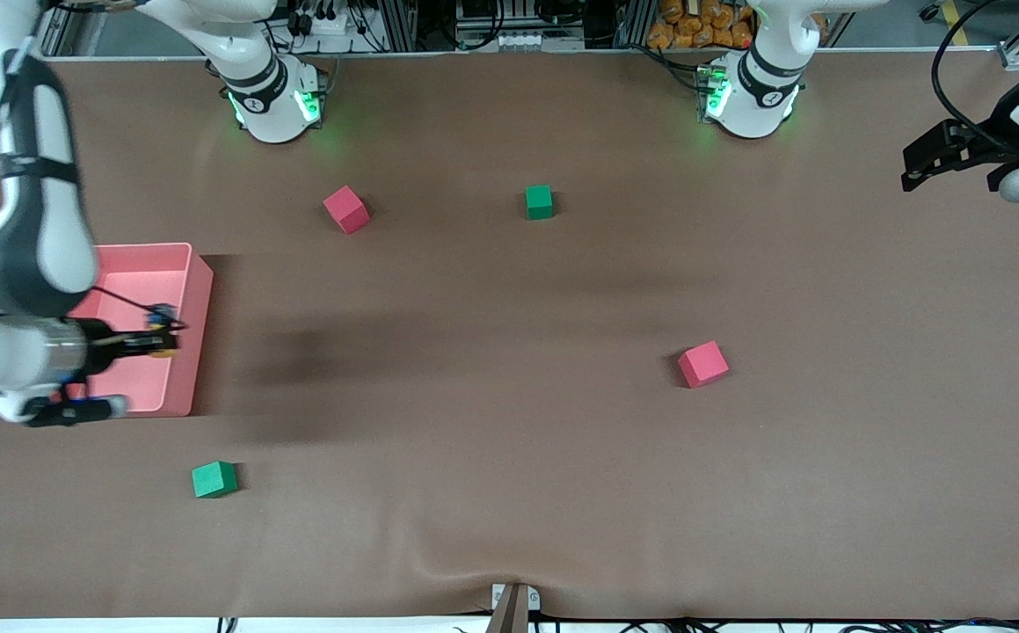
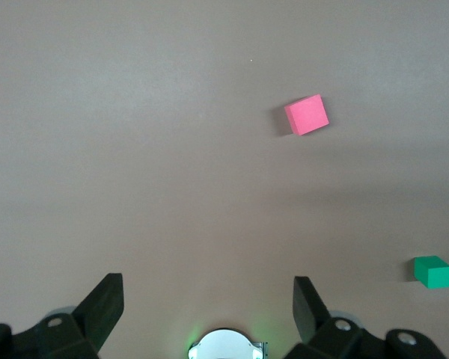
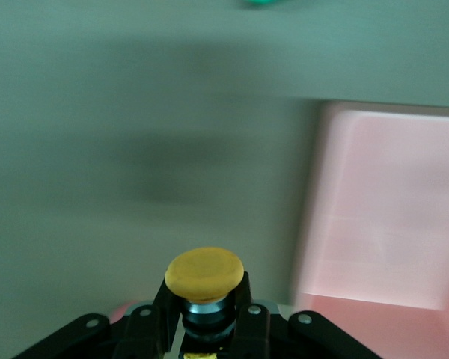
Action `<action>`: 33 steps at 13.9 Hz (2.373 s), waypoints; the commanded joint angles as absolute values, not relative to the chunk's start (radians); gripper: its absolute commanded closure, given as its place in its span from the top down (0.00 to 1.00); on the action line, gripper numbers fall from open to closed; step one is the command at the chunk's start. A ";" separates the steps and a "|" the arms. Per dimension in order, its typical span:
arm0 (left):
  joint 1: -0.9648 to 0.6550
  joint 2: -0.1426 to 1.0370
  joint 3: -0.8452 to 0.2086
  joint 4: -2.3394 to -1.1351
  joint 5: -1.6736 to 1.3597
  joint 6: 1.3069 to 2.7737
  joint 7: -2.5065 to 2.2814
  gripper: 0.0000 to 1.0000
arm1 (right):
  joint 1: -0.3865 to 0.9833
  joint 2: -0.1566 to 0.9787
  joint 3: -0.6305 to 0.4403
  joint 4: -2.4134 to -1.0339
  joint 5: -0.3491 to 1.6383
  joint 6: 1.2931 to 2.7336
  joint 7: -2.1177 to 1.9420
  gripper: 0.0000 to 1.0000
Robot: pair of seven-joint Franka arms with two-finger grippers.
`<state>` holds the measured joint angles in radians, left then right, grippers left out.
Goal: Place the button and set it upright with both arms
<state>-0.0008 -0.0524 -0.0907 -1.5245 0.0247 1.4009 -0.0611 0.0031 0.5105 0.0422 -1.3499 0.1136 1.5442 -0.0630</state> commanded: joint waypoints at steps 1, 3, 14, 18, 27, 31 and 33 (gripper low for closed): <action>0.012 -0.045 -0.095 -1.516 0.020 1.394 -0.060 1.00 | 0.134 0.558 0.032 -1.286 0.182 1.592 0.117 0.00; 0.014 -0.046 -0.095 -1.514 0.018 1.394 -0.058 1.00 | 0.265 0.587 0.034 -1.281 0.184 1.688 0.292 0.00; 0.043 -0.052 -0.095 -1.513 0.018 1.434 -0.052 1.00 | 0.724 0.889 0.029 -1.269 0.204 2.196 0.561 0.00; 0.040 -0.026 -0.097 -1.517 0.018 1.454 -0.052 1.00 | 0.762 0.949 0.031 -1.269 0.207 2.301 0.589 0.00; -0.027 0.083 -0.106 -1.519 0.015 1.460 -0.064 1.00 | 0.778 0.875 -0.018 -1.256 0.157 2.237 0.652 1.00; -0.101 0.188 -0.107 -1.519 0.015 1.436 -0.061 1.00 | 0.689 0.766 -0.066 -1.169 0.081 2.021 0.650 1.00; -0.142 0.254 -0.109 -1.513 0.012 1.436 -0.064 1.00 | 0.585 0.700 -0.060 -1.135 0.084 1.889 0.652 1.00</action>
<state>-0.1058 0.1955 -0.1090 -1.5345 0.0226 1.4523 -0.0612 0.6803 0.7692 -0.0823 -1.1521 0.0970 1.9968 0.6392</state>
